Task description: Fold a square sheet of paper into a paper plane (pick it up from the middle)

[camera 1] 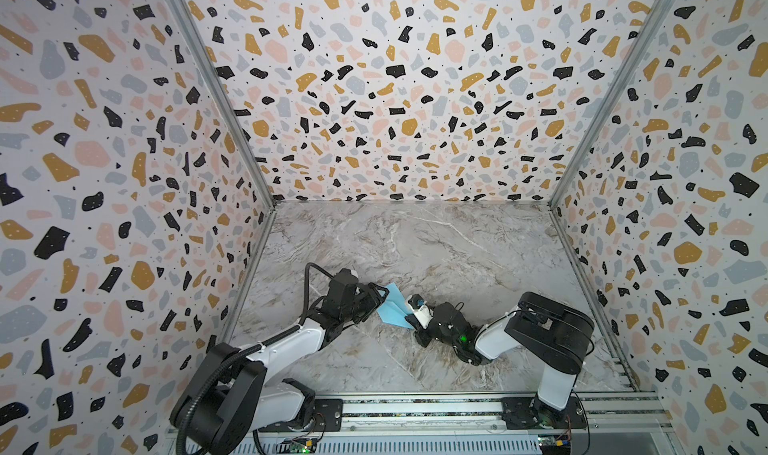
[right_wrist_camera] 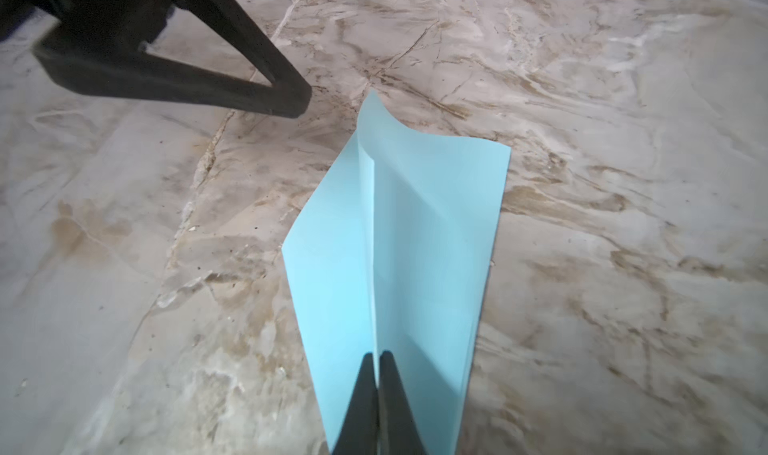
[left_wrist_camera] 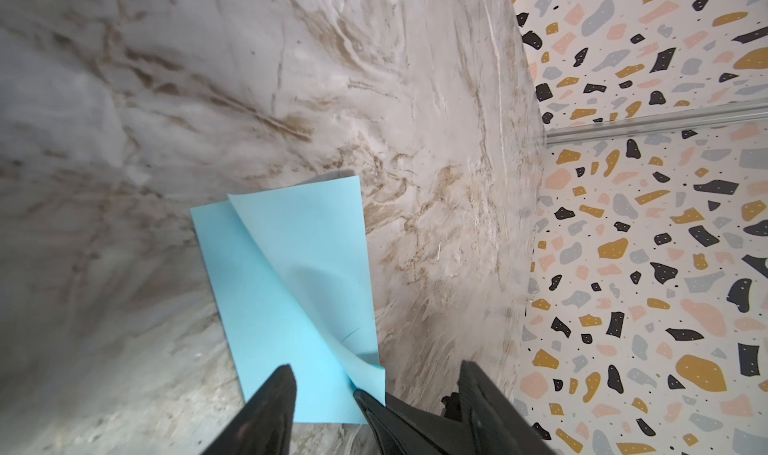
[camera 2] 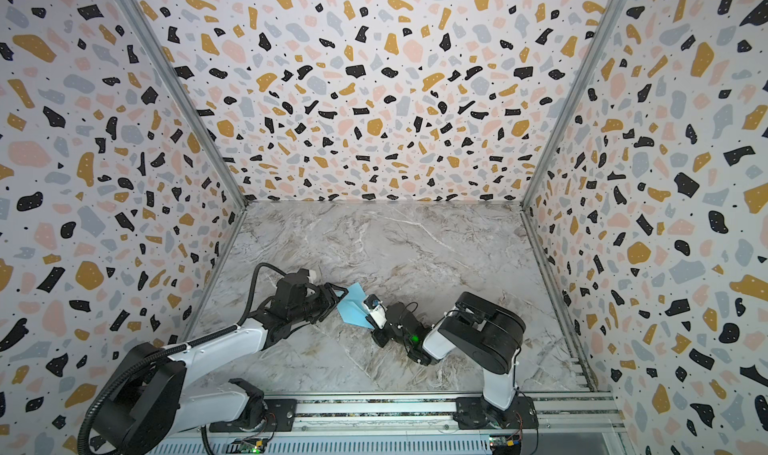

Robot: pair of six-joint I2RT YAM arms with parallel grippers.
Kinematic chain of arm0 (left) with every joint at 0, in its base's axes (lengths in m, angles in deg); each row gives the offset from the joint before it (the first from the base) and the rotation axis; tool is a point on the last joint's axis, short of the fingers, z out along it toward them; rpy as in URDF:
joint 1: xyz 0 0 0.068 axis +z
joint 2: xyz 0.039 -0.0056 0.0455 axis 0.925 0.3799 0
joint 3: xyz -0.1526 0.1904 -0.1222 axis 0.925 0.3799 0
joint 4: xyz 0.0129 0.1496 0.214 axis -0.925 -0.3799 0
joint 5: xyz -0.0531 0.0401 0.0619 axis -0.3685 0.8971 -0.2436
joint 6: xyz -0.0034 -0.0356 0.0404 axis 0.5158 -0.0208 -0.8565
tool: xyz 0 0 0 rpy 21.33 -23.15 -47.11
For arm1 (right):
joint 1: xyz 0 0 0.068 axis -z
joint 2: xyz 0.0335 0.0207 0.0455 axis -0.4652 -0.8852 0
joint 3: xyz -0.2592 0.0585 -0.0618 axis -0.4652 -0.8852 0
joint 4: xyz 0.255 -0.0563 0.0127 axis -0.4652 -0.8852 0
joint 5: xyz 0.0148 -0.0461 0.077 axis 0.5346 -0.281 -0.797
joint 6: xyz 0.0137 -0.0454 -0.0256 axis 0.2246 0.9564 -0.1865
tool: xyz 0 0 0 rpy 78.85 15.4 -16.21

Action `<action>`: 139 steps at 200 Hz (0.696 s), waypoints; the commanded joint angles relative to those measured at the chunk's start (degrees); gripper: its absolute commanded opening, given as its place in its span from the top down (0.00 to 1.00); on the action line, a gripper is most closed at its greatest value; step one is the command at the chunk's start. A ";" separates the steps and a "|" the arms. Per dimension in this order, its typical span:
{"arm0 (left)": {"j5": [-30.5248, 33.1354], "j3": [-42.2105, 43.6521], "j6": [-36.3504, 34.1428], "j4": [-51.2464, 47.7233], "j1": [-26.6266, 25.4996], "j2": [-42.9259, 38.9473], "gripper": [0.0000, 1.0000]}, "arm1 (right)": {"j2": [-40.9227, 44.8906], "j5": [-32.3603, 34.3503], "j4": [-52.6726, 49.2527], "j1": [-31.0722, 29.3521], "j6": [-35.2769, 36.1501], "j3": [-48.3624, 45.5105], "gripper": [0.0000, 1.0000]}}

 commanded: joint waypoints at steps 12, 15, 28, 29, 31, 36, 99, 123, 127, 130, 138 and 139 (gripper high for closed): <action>-0.37 1.63 -4.12 2.73 -0.95 -1.13 0.39 | -0.48 -5.65 0.27 1.91 -7.57 0.46 0.99; -0.47 1.96 -3.97 3.74 -1.21 -1.09 0.40 | -0.57 -6.09 0.26 2.02 -7.95 0.43 0.99; -0.32 3.39 -3.34 6.81 -2.77 -0.72 0.44 | -0.57 -7.90 0.57 2.55 -9.87 0.43 0.99; -0.32 3.47 -3.29 7.01 -2.91 -0.62 0.44 | -0.61 -8.05 0.59 2.57 -10.03 0.43 0.99; -0.31 3.72 -3.18 7.54 -3.19 -0.50 0.45 | -0.58 -8.38 0.58 2.64 -10.34 0.45 0.99; -0.10 4.04 -2.92 8.46 -3.87 -0.15 0.47 | -0.60 -9.24 0.65 2.87 -10.81 0.57 0.99; 0.21 2.97 -4.76 13.30 -7.27 8.17 0.65 | -0.73 -14.90 1.58 5.03 -16.43 0.83 0.99; -0.66 1.16 -5.85 12.79 -7.67 11.60 0.65 | -0.92 -15.58 1.27 5.55 -17.39 0.96 0.98; -0.75 0.96 -5.95 12.68 -7.75 12.00 0.65 | -0.98 -15.66 1.25 5.67 -17.51 1.02 0.98; -0.74 0.86 -6.04 12.63 -7.79 12.40 0.65 | -0.96 -15.67 1.21 5.70 -17.60 0.96 0.98; -0.75 0.65 -6.14 12.28 -7.89 13.03 0.64 | -1.00 -15.82 1.22 5.81 -17.74 0.96 0.98; -0.75 0.66 -6.14 12.26 -7.89 13.11 0.63 | -1.00 -15.79 1.22 5.82 -17.75 0.96 0.98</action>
